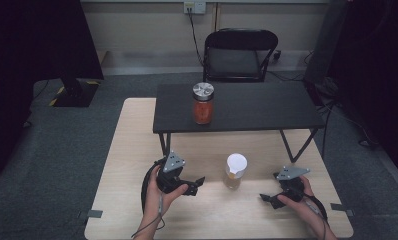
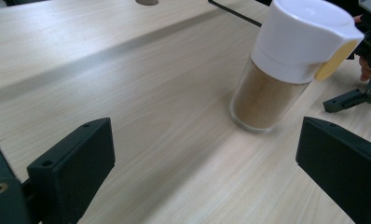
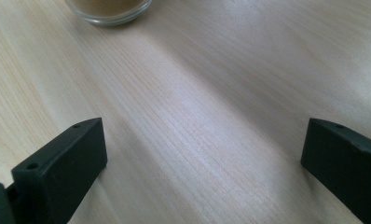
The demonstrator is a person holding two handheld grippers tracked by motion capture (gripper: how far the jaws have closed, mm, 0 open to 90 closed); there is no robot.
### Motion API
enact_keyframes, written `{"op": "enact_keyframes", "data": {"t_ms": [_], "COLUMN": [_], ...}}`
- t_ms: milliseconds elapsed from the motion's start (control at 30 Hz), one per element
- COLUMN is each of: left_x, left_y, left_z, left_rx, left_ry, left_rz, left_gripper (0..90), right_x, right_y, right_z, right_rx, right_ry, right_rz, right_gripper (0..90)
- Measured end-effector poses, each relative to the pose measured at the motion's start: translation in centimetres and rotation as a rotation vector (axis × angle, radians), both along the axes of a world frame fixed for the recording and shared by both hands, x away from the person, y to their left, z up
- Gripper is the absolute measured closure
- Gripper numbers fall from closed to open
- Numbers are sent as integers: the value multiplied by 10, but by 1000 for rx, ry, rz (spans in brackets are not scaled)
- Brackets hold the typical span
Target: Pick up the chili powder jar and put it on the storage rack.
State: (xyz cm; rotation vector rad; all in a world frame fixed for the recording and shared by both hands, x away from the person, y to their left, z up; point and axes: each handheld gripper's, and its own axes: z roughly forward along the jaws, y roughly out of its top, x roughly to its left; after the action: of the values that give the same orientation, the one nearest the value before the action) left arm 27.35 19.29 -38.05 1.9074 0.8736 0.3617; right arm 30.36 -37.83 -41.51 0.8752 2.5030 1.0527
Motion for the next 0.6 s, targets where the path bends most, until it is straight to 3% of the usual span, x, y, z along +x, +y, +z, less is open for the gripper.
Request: {"op": "enact_keyframes", "data": {"t_ms": [600], "left_x": [2], "left_y": [-6], "left_z": [-26], "left_rx": [52], "left_ry": [49], "left_rz": [-24], "left_gripper": [37], "right_x": [0], "right_y": [0], "right_z": [0], "right_rx": [0], "right_ry": [0], "right_rz": [0], "right_gripper": [0]}}
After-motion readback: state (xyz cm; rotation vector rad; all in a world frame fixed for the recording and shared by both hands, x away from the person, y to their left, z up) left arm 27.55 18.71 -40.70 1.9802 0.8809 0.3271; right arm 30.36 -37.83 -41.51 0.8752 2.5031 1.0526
